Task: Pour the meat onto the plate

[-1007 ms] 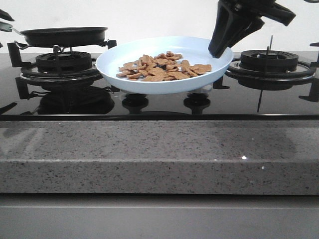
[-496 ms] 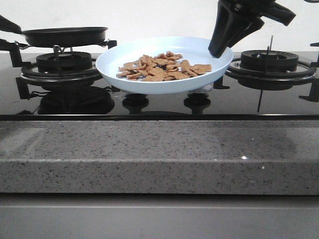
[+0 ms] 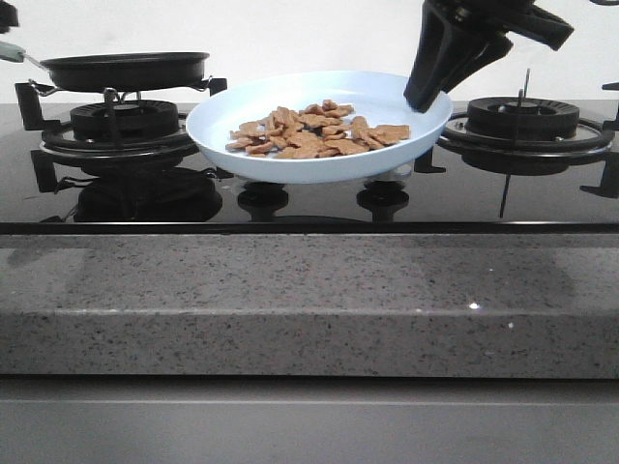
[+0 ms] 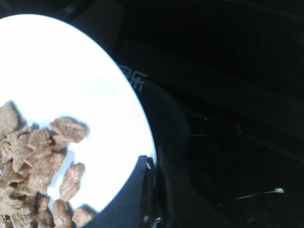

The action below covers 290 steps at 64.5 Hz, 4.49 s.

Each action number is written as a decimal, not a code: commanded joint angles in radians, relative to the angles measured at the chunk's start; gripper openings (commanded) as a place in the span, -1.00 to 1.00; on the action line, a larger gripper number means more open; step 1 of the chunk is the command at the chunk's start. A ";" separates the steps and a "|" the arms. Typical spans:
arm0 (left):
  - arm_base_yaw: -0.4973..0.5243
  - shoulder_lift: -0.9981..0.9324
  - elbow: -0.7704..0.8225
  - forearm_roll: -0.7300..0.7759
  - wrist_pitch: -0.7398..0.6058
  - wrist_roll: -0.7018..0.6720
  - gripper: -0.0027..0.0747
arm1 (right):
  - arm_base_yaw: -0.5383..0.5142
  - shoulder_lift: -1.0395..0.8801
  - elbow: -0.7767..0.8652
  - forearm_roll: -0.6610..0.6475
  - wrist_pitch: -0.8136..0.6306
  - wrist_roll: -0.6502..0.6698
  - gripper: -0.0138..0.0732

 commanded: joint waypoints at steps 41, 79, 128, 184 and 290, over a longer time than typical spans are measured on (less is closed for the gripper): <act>-0.282 -1.041 0.545 0.540 -0.731 0.015 -0.99 | -0.003 -0.054 -0.021 0.035 -0.035 -0.007 -0.82; -0.282 -1.171 0.623 0.488 -0.734 0.015 -0.98 | -0.003 -0.054 -0.021 0.035 -0.035 -0.007 -0.82; -0.282 -1.171 0.623 0.488 -0.736 0.015 -0.98 | -0.042 0.015 -0.166 0.081 -0.054 0.013 -0.82; -0.282 -1.171 0.623 0.488 -0.736 0.015 -0.98 | -0.101 0.308 -0.453 0.095 -0.032 0.013 -0.56; -0.282 -1.171 0.623 0.476 -0.729 0.015 -0.98 | -0.075 -0.507 0.336 0.046 -0.221 -0.095 -0.82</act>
